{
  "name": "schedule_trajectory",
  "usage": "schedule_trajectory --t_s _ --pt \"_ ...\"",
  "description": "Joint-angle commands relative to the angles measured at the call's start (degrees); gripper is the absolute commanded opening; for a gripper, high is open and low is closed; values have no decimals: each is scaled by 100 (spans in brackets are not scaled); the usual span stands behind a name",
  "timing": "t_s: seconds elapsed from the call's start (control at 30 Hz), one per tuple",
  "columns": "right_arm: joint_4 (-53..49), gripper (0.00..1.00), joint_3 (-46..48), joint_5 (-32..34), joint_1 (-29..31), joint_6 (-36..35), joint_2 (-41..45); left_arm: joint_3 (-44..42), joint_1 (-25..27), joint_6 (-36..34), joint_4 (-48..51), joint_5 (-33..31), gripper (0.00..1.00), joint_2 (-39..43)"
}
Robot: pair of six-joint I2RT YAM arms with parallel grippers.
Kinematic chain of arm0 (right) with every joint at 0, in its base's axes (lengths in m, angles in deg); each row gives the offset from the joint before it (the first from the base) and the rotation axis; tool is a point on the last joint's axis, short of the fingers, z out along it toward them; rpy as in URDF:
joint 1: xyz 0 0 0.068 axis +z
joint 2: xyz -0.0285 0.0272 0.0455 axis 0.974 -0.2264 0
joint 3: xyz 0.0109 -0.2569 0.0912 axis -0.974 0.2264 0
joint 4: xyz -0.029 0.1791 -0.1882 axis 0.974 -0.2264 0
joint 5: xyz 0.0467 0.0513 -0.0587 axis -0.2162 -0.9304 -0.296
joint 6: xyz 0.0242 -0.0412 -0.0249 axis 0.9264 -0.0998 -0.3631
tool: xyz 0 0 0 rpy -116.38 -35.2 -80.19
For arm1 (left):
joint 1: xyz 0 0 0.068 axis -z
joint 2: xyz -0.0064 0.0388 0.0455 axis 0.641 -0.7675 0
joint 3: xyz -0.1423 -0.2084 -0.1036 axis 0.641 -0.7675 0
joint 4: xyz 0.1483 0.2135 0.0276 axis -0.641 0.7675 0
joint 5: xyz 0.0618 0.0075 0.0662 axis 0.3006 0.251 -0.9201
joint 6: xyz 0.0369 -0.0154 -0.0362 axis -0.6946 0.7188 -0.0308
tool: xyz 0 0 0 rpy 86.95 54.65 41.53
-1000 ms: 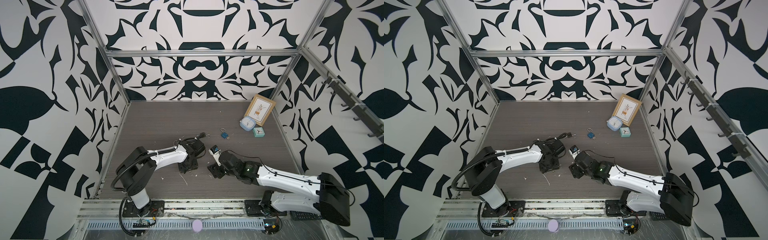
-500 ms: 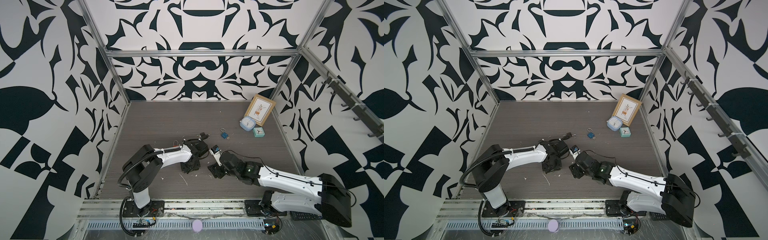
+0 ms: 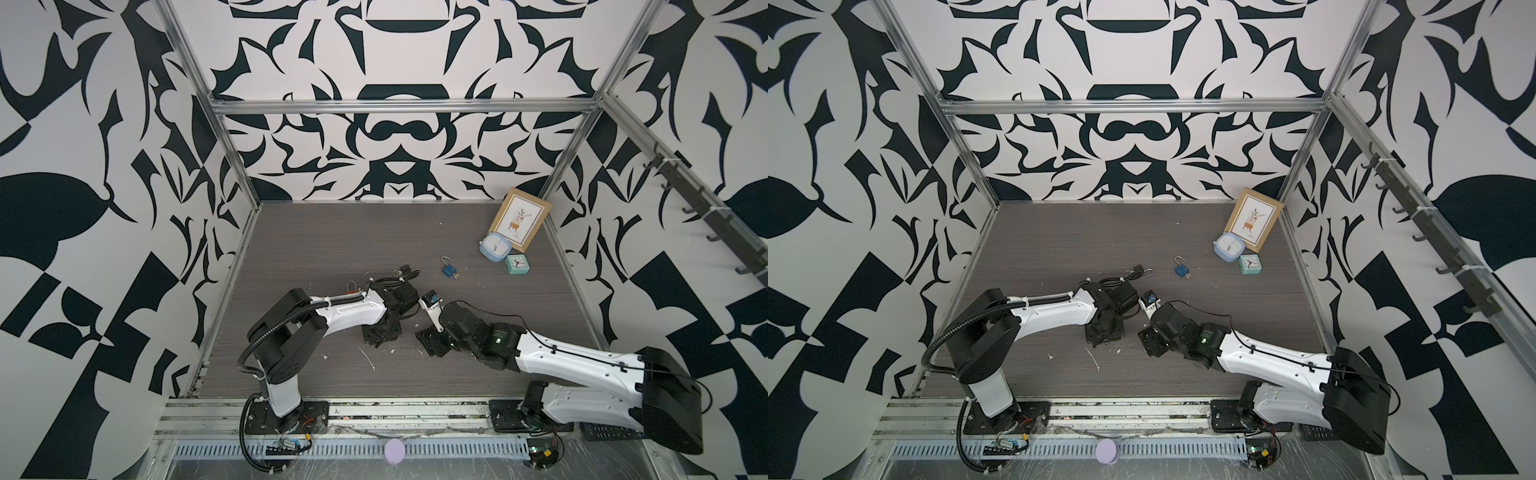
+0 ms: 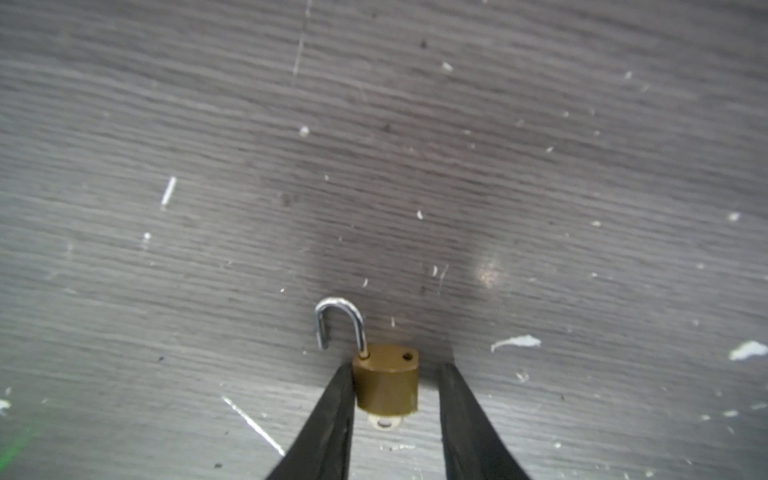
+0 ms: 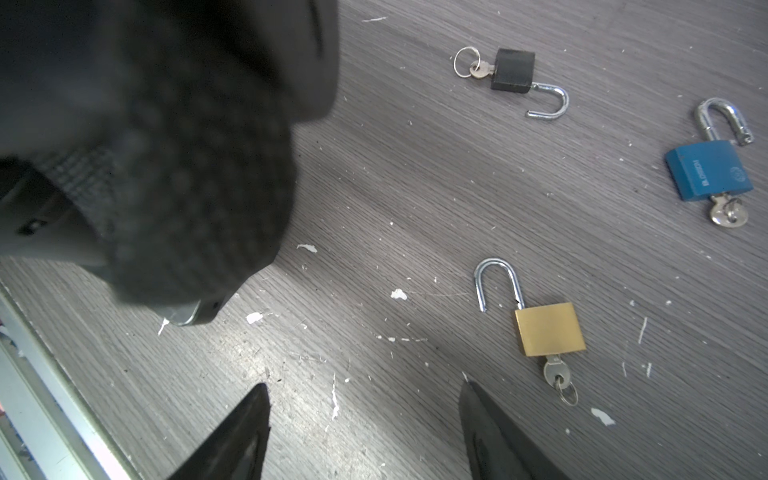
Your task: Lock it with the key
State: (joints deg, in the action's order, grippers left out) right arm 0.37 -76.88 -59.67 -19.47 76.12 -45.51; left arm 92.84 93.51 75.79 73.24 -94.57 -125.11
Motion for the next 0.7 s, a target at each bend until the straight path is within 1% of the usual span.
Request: schedule_trajectory --t_s 0.0,0.13,0.3,0.43,0.5,0.53,0.67 --pt "73 74 -145 93 -15 13 -11 -144 -12 83 130 -154 34 -157" --pt "39 74 -184 88 -9 5 -38 -199 -13 70 63 -140 29 -154" --pt "-6 74 -227 106 -9 5 -38 -244 -12 52 39 -174 20 -107" --pt "-48 74 -274 233 -10 43 -7 -256 -12 -34 72 -290 9 4" --pt "-58 74 -305 580 -15 187 73 -225 -12 -226 83 -411 1 134" --pt "-82 74 -335 720 -15 245 130 -213 -12 -372 58 -450 0 206" --pt "-212 75 -426 1231 -124 491 567 -168 -22 -1252 -185 -562 0 683"
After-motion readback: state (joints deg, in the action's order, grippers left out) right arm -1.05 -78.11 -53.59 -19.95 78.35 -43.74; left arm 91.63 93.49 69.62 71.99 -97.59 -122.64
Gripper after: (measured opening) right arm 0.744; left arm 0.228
